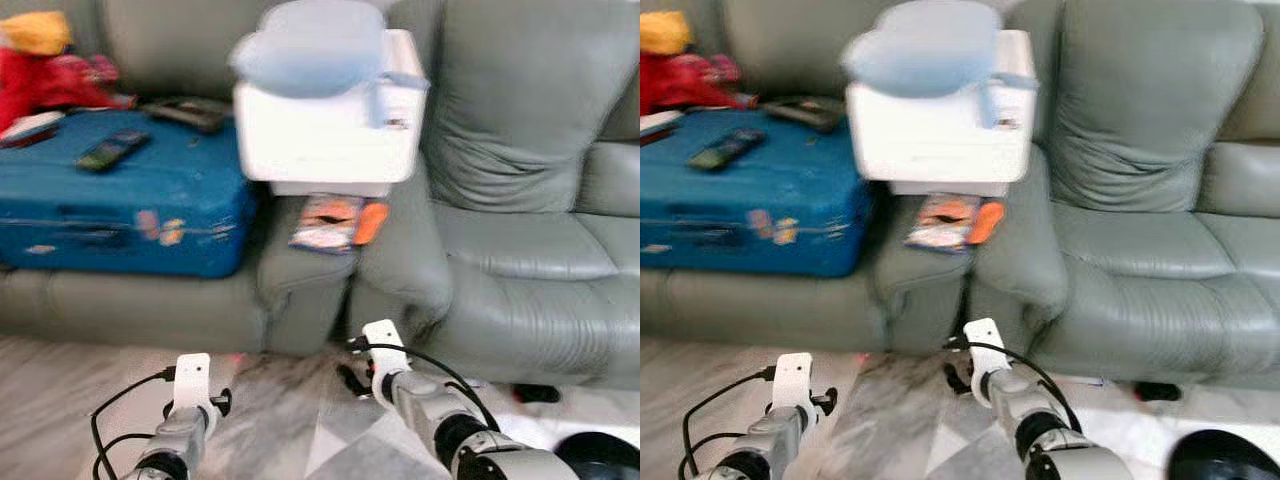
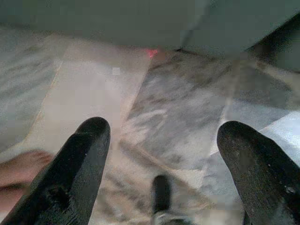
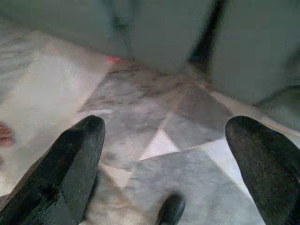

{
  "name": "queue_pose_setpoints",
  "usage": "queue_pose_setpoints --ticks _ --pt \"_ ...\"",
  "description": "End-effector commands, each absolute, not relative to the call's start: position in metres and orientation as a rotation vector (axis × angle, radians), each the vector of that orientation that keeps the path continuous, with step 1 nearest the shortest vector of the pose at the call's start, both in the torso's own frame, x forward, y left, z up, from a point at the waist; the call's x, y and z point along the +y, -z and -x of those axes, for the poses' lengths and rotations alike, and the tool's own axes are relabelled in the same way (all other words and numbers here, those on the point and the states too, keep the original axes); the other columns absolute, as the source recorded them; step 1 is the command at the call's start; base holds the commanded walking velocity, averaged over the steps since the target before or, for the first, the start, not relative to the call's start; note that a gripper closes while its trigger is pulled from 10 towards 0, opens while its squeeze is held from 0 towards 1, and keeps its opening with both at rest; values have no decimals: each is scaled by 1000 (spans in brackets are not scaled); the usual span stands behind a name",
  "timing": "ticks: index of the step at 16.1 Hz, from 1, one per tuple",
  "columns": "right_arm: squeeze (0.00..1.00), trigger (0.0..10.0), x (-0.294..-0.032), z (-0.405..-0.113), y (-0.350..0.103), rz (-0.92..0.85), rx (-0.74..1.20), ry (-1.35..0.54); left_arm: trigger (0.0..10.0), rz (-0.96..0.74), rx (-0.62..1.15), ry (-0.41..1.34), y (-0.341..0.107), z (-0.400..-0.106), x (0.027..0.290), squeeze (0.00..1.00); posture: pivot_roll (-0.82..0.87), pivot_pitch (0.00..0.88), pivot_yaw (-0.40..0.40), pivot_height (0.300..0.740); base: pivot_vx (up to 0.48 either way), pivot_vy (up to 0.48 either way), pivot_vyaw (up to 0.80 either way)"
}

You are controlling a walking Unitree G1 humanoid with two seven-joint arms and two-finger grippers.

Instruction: Picking trash to rubbish bin

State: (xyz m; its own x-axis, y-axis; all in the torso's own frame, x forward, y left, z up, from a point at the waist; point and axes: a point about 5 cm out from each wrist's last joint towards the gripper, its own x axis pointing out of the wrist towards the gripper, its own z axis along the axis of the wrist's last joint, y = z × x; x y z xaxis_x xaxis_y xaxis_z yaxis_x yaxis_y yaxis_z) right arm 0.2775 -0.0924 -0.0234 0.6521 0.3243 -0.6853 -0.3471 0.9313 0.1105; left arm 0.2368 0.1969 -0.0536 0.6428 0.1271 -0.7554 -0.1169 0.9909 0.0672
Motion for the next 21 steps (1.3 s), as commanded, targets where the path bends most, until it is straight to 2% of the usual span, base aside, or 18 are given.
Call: queue_pose_setpoints --ticks 1,21 --pt "0 10000 -102 -278 25 43 781 -358 10000 0 873 -122 56 -236 188 0 82 23 -71 740 262 0 0" --pt "0 10000 -106 -277 27 60 802 -330 10000 34 872 -139 56 -235 188 0 82 25 -75 740 0 0 0"
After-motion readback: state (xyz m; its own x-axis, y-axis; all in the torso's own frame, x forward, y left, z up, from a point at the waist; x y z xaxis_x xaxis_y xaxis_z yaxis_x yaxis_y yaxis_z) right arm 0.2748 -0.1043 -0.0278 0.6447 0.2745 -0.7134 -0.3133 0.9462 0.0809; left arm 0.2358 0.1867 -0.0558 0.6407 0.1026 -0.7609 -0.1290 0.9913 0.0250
